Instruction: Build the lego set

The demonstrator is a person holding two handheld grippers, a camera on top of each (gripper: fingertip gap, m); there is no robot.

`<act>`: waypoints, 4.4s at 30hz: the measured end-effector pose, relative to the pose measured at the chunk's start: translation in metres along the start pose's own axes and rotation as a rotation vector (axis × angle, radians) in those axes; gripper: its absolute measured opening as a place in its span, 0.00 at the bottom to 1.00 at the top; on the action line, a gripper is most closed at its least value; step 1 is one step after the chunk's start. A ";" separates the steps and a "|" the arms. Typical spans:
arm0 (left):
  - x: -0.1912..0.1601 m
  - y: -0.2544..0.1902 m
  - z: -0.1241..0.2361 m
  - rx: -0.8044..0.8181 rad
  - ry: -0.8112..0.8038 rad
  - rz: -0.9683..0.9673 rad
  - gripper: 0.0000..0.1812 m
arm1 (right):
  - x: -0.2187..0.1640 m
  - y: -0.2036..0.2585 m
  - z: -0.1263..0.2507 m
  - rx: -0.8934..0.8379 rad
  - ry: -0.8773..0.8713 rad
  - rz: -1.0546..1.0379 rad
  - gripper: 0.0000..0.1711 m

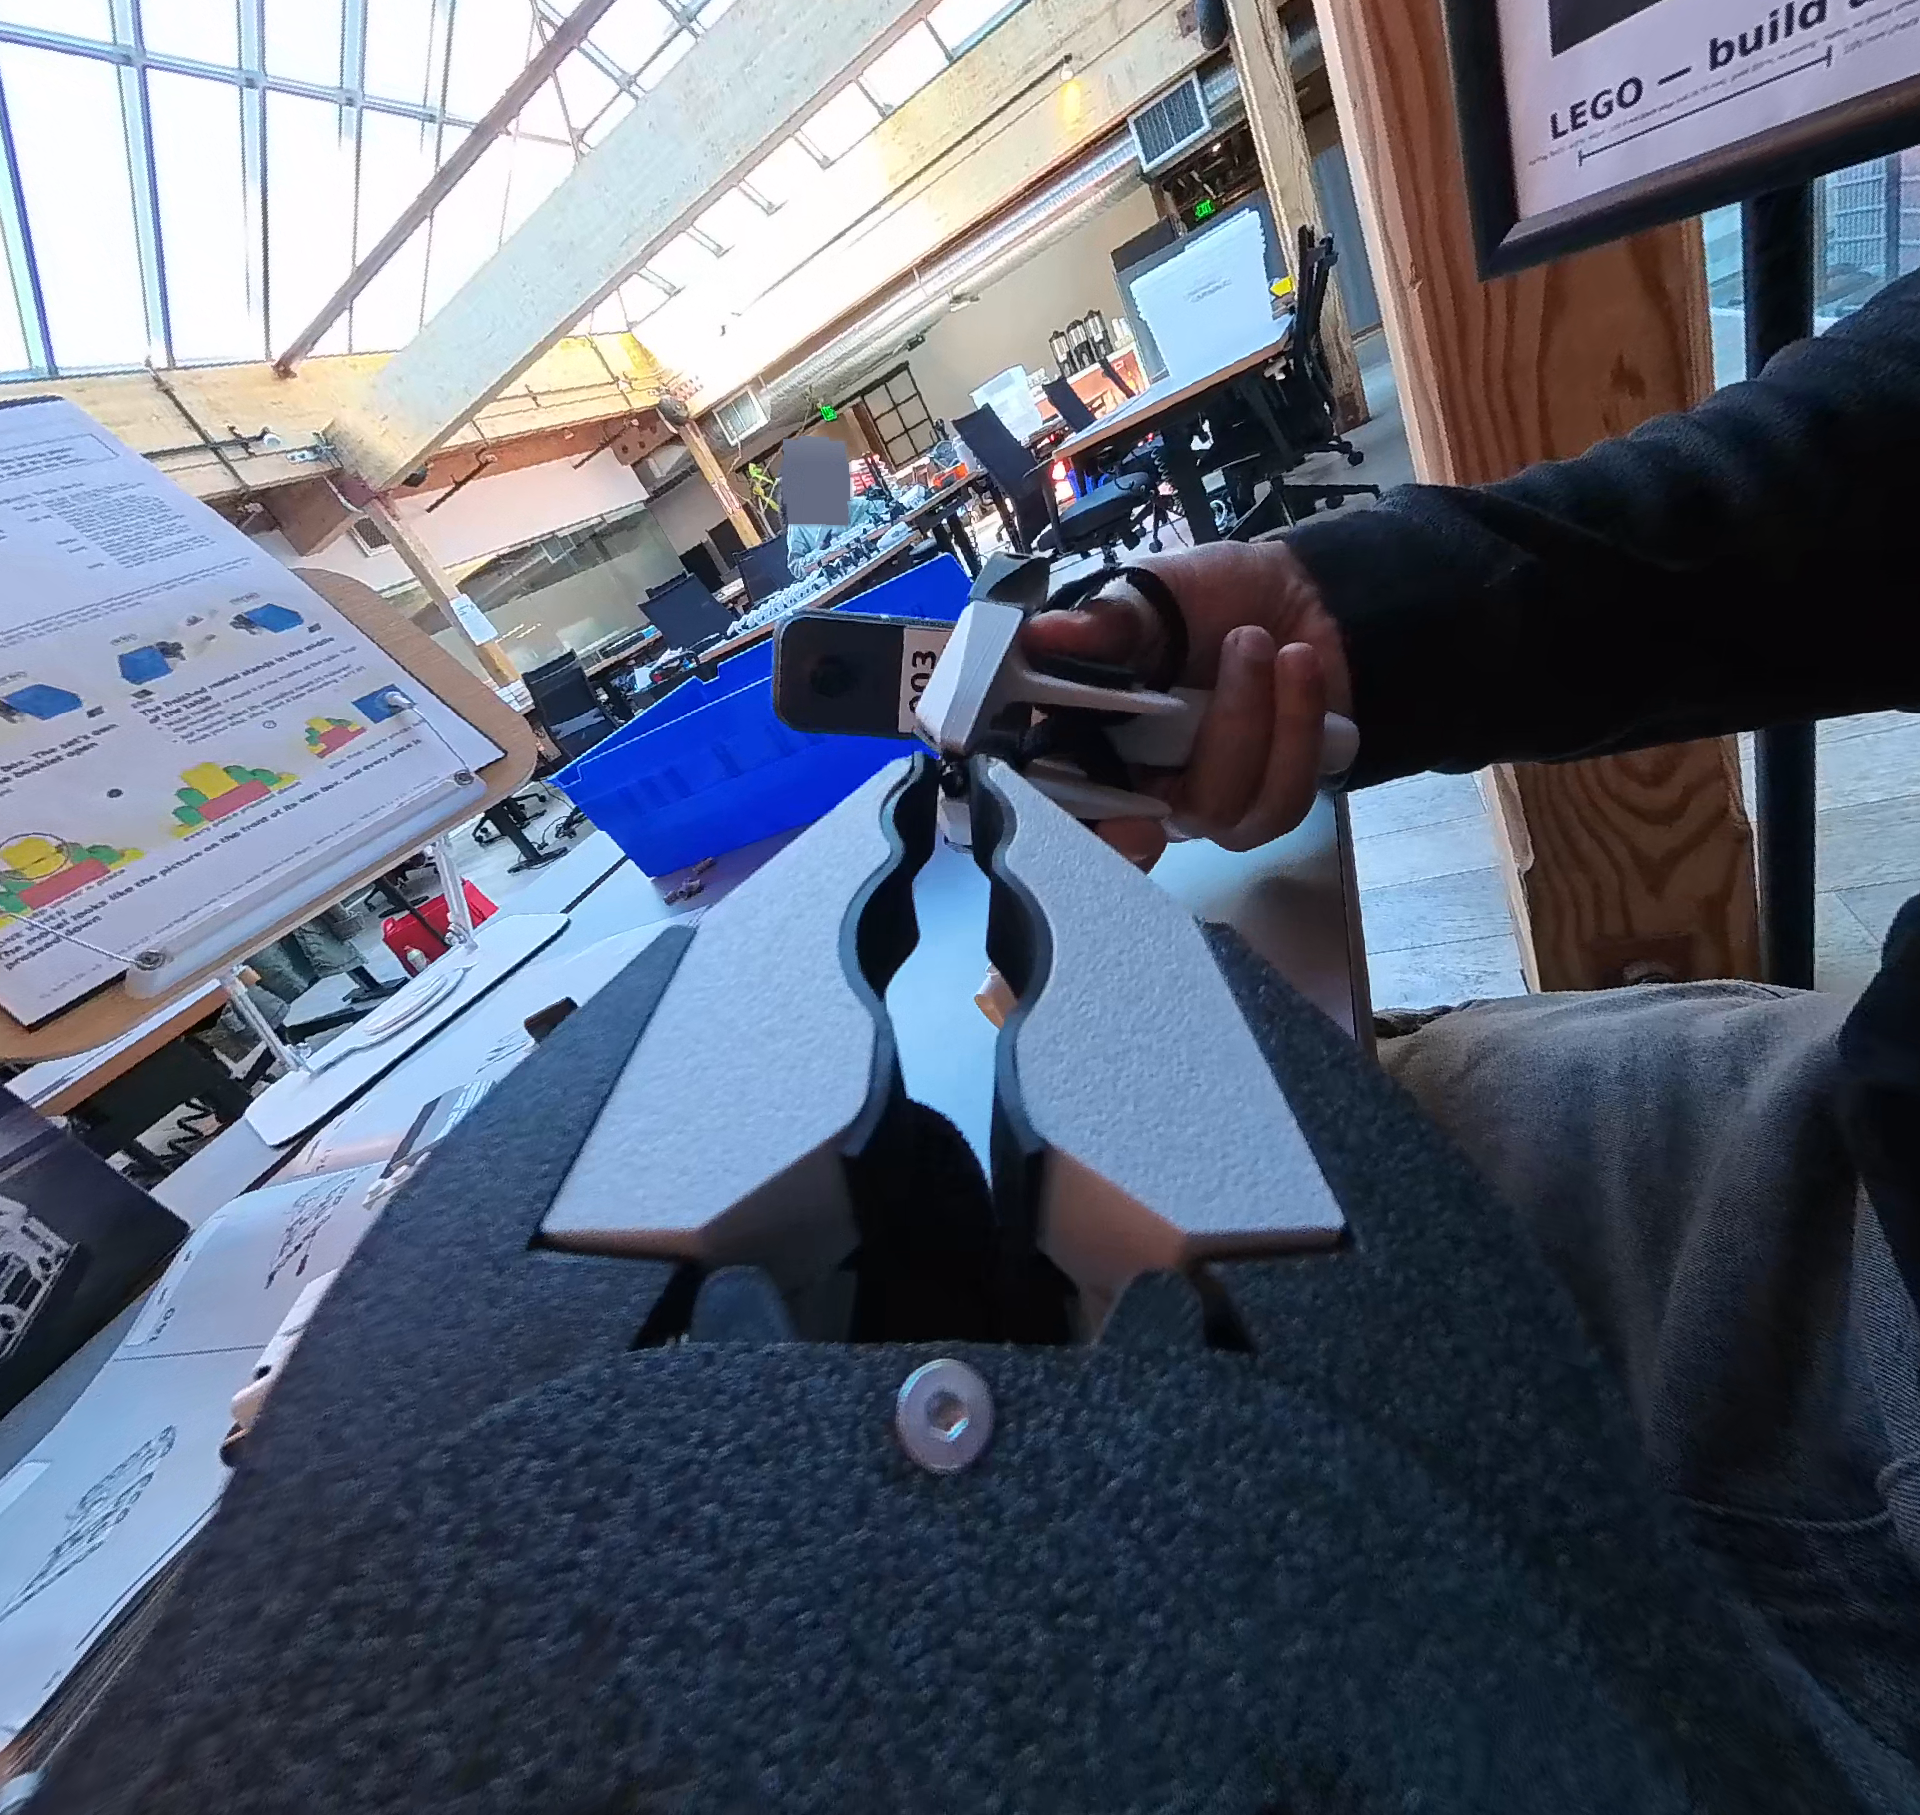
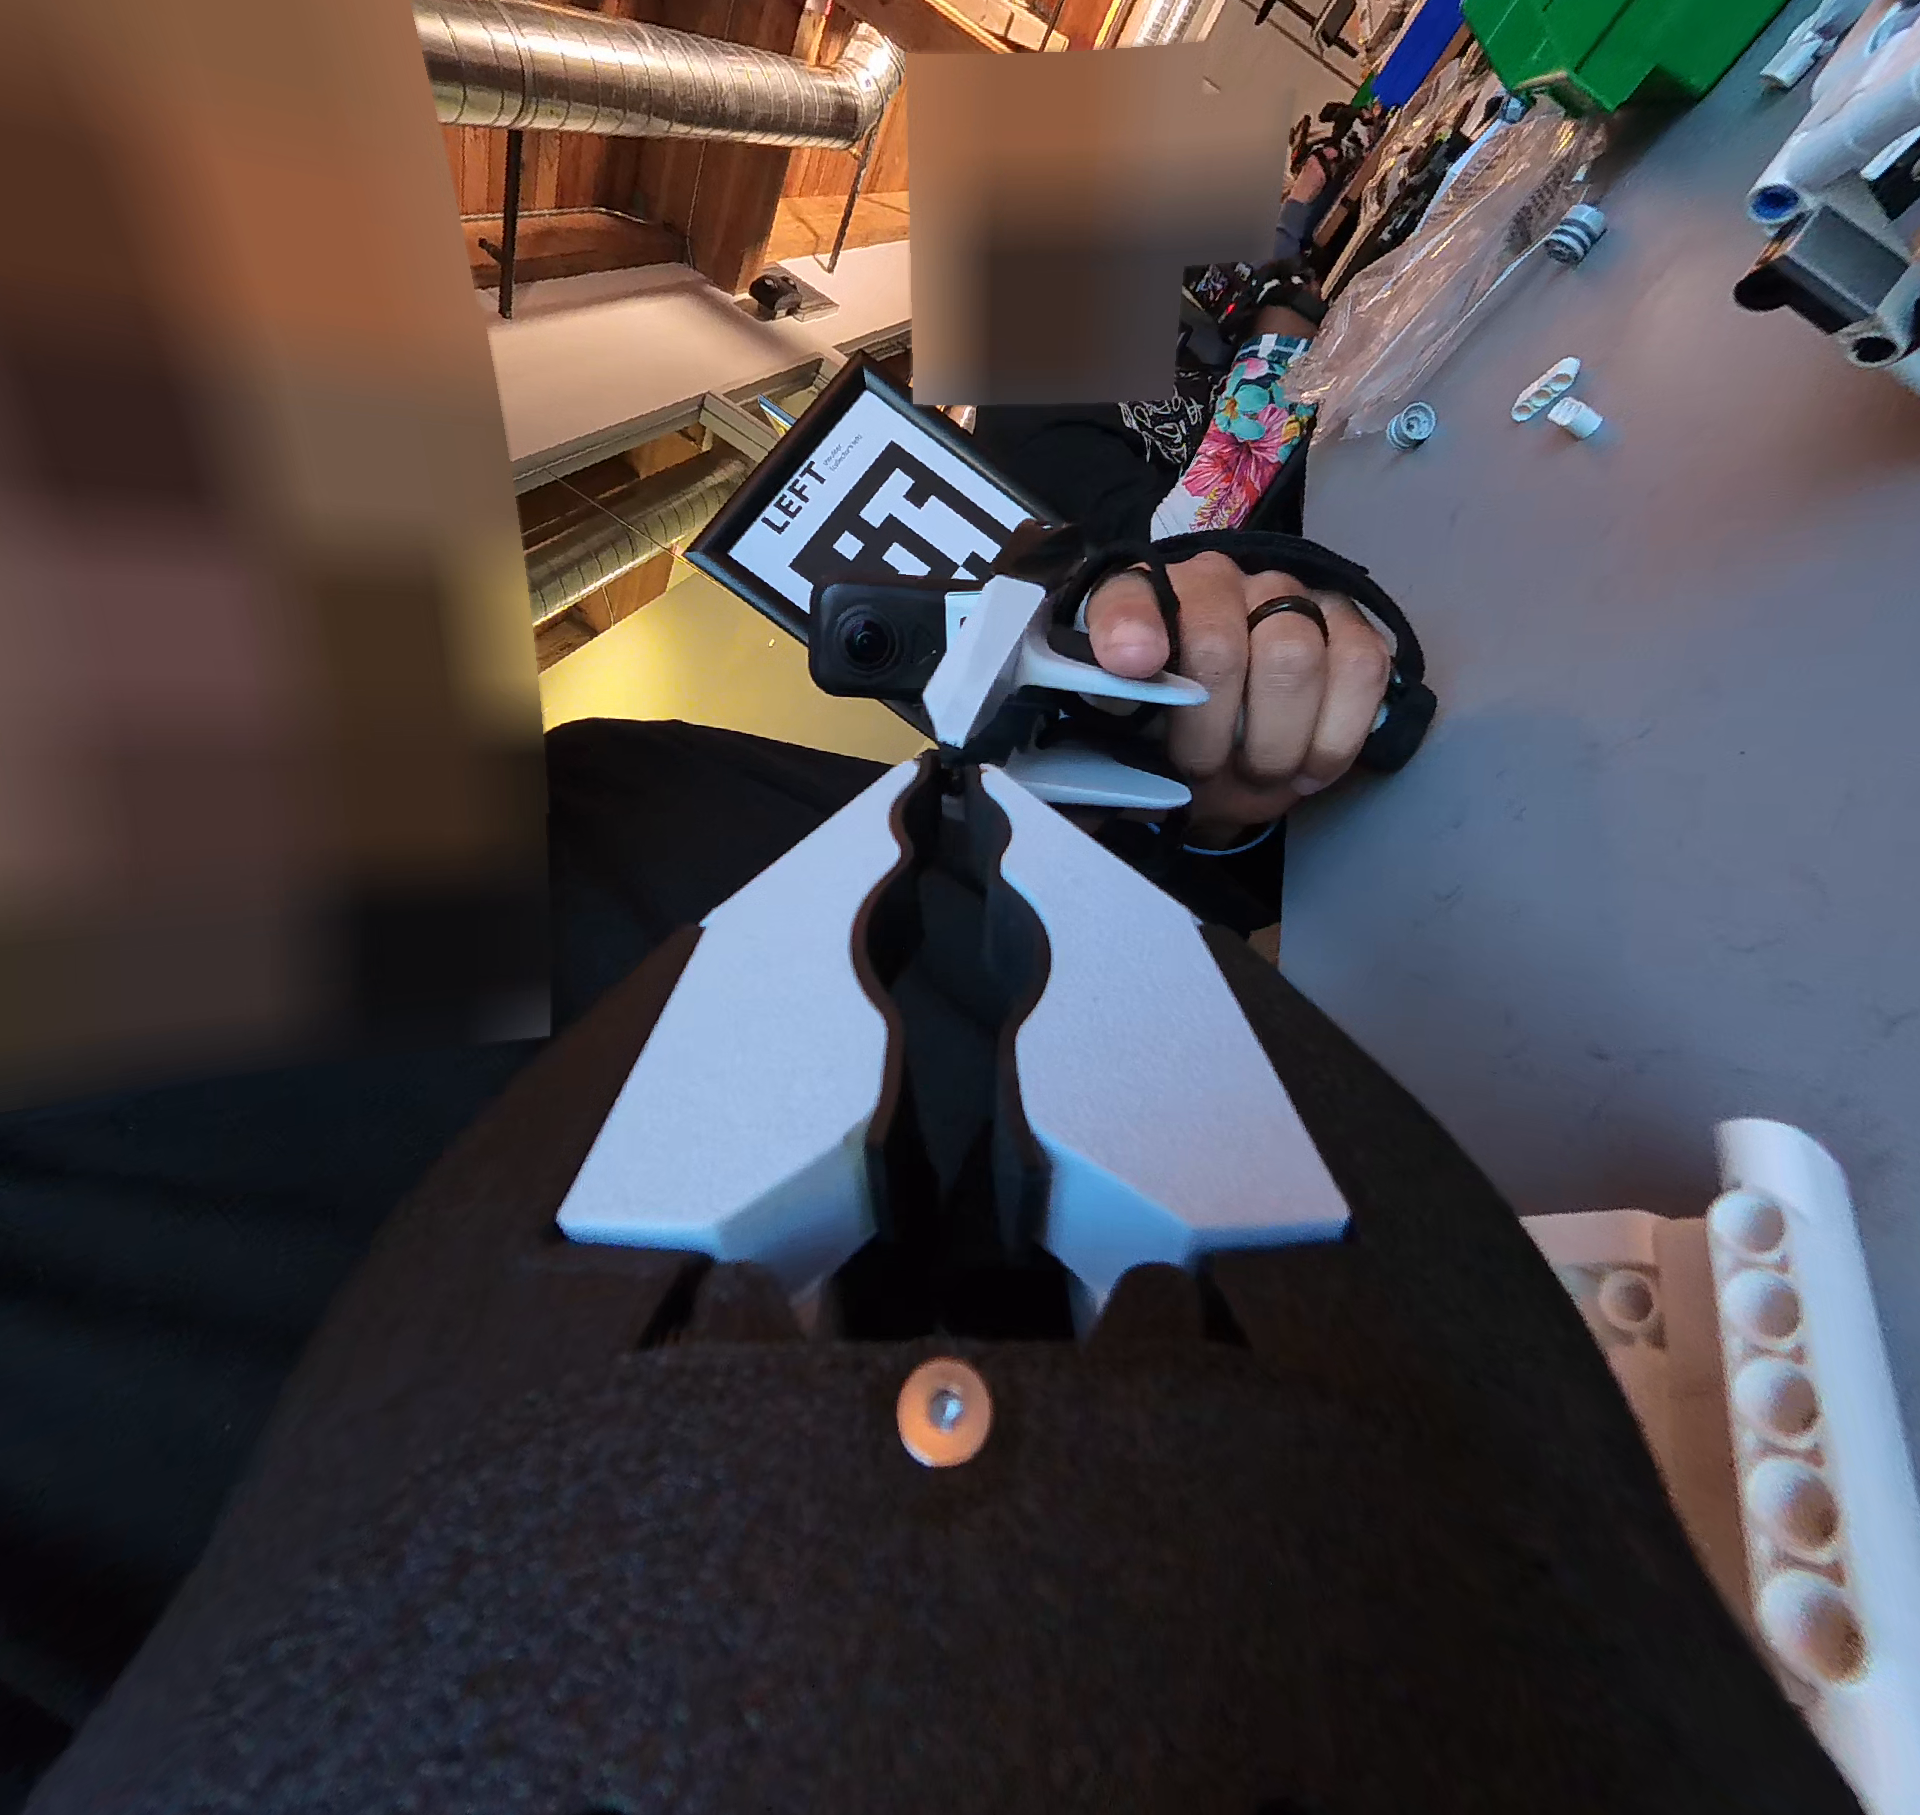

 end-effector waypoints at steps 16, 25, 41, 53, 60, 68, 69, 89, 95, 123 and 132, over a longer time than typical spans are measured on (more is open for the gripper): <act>-0.006 0.012 0.003 0.022 0.092 0.145 0.02 | 0.023 0.017 0.058 -0.719 0.212 0.491 0.14; -0.008 0.011 0.001 0.030 0.128 0.138 0.02 | 0.001 -0.022 0.061 -0.981 0.935 0.575 0.24; -0.011 0.015 0.002 0.092 0.166 0.122 0.02 | 0.009 -0.029 0.045 -1.038 0.883 0.690 0.17; -0.014 0.027 0.002 0.347 0.204 0.070 0.02 | 0.026 -0.013 0.024 -0.820 -0.158 0.625 0.17; -0.015 0.028 0.000 0.347 0.206 0.085 0.02 | 0.025 -0.015 0.016 -0.823 -0.167 0.664 0.17; -0.015 0.033 0.003 0.347 0.187 0.137 0.02 | 0.026 -0.012 0.016 -0.819 -0.175 0.702 0.17; -0.015 0.032 0.003 0.342 0.186 0.137 0.02 | 0.026 -0.012 0.016 -0.828 -0.168 0.714 0.17; -0.013 0.047 0.001 0.311 0.072 0.465 0.02 | 0.026 -0.005 0.015 -0.891 -0.268 0.931 0.06; -0.015 0.047 0.002 0.163 0.074 0.570 0.02 | 0.024 0.005 0.015 -0.989 -0.135 1.144 0.06; -0.049 0.028 -0.007 -0.018 0.557 0.384 0.02 | 0.007 -0.002 0.007 -1.447 0.618 1.751 0.06; -0.060 0.022 -0.011 -0.028 0.683 0.369 0.02 | 0.002 -0.009 -0.003 -1.581 0.753 1.869 0.05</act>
Point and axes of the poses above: each gripper's, where its closed fingertips meet, z back along the fingers, x out of its top, y = z × x across the jaws, the point moved 7 cm from there along z, back along the fingers, and after that the axes turned 1 degree about -y, right-handed, at the moved point
